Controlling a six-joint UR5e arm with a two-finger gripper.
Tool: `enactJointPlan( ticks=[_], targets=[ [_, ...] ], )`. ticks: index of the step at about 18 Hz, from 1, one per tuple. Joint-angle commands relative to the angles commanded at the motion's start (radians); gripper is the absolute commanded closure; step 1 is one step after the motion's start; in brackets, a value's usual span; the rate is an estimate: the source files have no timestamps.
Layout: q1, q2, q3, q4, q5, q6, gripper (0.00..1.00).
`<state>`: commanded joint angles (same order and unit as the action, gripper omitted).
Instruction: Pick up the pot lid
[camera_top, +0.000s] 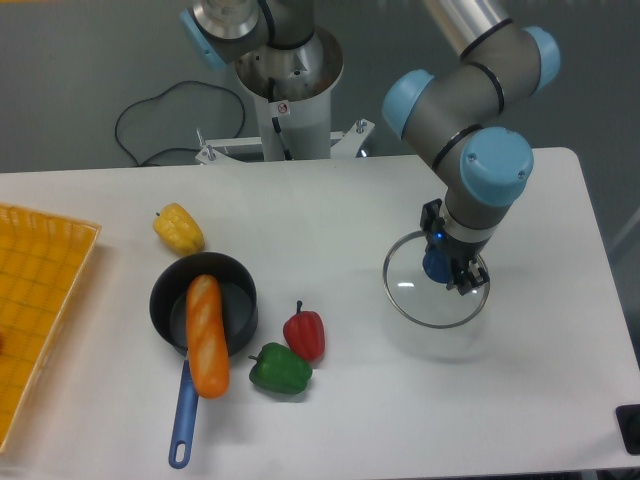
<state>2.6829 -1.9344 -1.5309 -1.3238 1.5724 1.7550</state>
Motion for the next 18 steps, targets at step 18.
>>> enactJointPlan(
  ticks=[18],
  targets=[
    [0.003,0.022,0.002,0.002,-0.041,-0.032,0.41]
  ],
)
